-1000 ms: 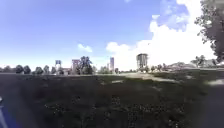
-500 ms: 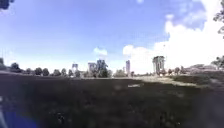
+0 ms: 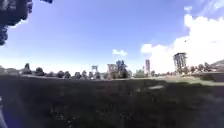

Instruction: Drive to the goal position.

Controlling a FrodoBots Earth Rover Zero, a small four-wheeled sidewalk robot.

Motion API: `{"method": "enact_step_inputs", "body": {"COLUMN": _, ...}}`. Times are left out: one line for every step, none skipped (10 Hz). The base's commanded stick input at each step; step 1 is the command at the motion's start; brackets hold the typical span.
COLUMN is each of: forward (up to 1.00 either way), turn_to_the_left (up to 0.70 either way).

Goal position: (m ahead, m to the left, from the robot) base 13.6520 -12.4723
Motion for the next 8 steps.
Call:
{"method": "enact_step_inputs", "body": {"forward": 0.7, "turn_to_the_left": 0.24}}
{"method": "enact_step_inputs", "body": {"forward": 0.7, "turn_to_the_left": 0.0}}
{"method": "enact_step_inputs", "body": {"forward": 0.7, "turn_to_the_left": 0.0}}
{"method": "enact_step_inputs", "body": {"forward": 0.7, "turn_to_the_left": 0.0}}
{"method": "enact_step_inputs", "body": {"forward": 0.7, "turn_to_the_left": 0.0}}
{"method": "enact_step_inputs", "body": {"forward": 0.7, "turn_to_the_left": 0.0}}
{"method": "enact_step_inputs", "body": {"forward": 0.7, "turn_to_the_left": 0.0}}
{"method": "enact_step_inputs", "body": {"forward": 0.7, "turn_to_the_left": 0.0}}
